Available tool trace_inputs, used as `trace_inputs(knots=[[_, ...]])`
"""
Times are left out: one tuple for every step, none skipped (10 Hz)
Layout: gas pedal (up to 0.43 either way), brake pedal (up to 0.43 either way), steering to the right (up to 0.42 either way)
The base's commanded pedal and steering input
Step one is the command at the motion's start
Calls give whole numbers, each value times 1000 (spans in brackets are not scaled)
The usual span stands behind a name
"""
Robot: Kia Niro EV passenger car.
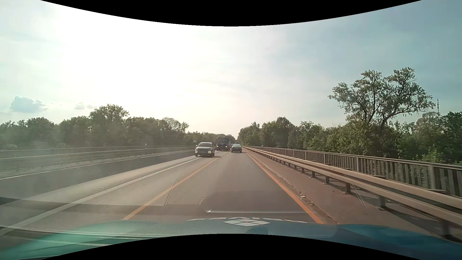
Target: Follow the waypoints while adhering to traffic rules and regulations
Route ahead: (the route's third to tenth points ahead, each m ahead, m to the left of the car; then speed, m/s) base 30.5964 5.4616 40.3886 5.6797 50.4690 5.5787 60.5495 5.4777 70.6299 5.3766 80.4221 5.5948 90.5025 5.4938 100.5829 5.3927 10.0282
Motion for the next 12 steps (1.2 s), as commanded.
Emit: trace_inputs(knots=[[0,0,-2],[0,0,-3],[0,0,-2],[0,0,-2],[0,0,-3],[0,0,-4],[0,0,-4],[0,0,-4],[0,0,-3],[0,0,-3],[0,0,-3],[0,0,-3]])
